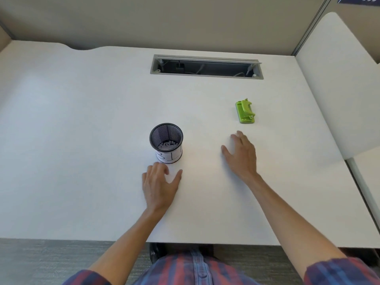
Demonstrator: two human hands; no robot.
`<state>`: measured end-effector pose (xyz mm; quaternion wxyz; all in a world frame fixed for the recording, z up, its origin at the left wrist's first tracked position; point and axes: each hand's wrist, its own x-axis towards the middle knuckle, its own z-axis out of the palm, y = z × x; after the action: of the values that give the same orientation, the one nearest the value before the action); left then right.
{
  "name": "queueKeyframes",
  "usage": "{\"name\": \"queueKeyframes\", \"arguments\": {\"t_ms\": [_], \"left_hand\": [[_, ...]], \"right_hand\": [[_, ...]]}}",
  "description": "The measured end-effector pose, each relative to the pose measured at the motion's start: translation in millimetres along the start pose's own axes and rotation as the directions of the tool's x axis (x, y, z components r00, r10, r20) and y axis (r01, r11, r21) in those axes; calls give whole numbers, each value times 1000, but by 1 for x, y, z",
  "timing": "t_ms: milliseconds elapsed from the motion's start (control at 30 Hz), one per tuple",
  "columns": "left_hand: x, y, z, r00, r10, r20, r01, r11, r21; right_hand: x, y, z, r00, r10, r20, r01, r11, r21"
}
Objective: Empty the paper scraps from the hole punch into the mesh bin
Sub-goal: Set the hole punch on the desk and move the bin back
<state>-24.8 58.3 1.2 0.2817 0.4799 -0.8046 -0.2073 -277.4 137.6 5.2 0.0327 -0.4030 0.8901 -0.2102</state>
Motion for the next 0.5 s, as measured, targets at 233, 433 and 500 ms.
{"name": "queueKeyframes", "arguments": {"t_ms": [233,433,500], "left_hand": [[29,1,-11,963,-269,8,269,958,-104],[43,5,-2,965,-248,84,260,944,-201],[45,7,-2,961,-262,87,275,932,-235]], "right_hand": [[-10,9,5,998,-28,51,28,1000,4],[-12,9,6,999,-30,44,30,999,12],[-12,9,6,999,-30,42,29,999,13]]}}
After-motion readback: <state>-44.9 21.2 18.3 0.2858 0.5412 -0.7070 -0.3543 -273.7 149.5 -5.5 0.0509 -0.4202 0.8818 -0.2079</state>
